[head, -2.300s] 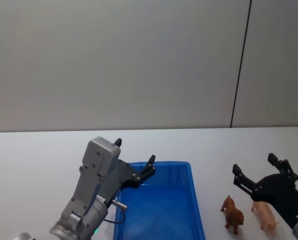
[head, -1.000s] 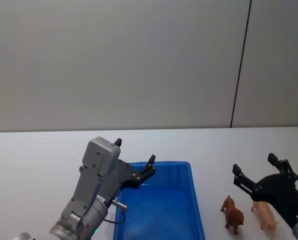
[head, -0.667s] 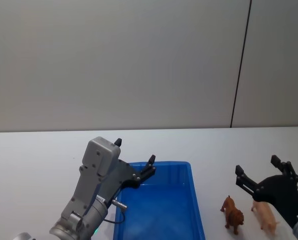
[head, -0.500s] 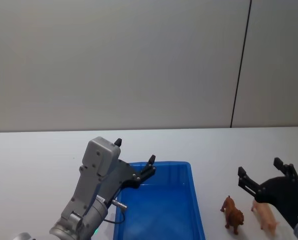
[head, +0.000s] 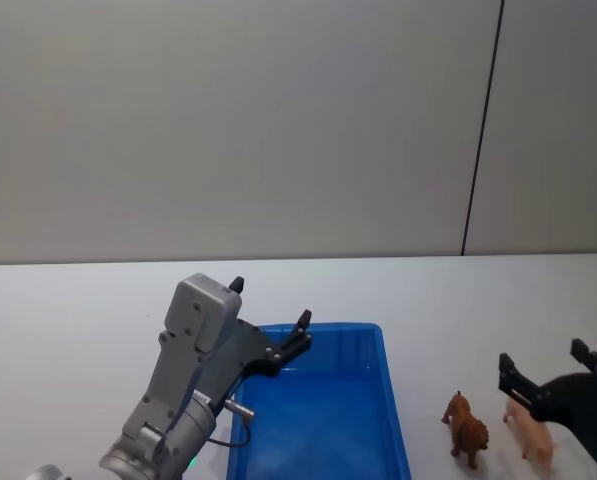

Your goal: Pick up the two dolls from the table and place them into the box.

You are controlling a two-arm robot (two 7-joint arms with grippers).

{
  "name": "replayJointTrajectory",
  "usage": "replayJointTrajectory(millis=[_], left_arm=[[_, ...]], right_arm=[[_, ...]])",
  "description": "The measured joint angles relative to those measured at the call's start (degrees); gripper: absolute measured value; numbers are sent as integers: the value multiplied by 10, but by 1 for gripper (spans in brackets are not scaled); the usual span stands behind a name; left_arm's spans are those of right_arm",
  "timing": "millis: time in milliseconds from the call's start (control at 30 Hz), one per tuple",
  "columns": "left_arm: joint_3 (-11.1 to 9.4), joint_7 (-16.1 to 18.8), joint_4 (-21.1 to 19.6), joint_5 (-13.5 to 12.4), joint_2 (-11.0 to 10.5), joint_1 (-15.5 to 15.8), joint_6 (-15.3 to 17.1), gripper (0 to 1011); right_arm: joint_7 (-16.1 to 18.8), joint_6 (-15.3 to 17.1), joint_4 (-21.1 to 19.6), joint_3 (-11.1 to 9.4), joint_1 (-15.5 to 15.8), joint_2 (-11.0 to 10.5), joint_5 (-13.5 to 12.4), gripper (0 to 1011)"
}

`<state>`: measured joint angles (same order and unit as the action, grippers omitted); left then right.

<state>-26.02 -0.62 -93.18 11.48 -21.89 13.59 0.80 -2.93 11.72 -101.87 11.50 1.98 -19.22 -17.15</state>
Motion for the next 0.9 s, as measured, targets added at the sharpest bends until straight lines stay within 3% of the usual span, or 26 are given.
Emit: replayJointTrajectory(millis=[467,900], left_arm=[[0,0,0,0,0,0,0,1001],[0,0,0,0,0,0,0,1001]], right_arm=[[-6,25,16,-9,7,-3,-11,1001],[14,31,57,-10,2,2,-14,1001]])
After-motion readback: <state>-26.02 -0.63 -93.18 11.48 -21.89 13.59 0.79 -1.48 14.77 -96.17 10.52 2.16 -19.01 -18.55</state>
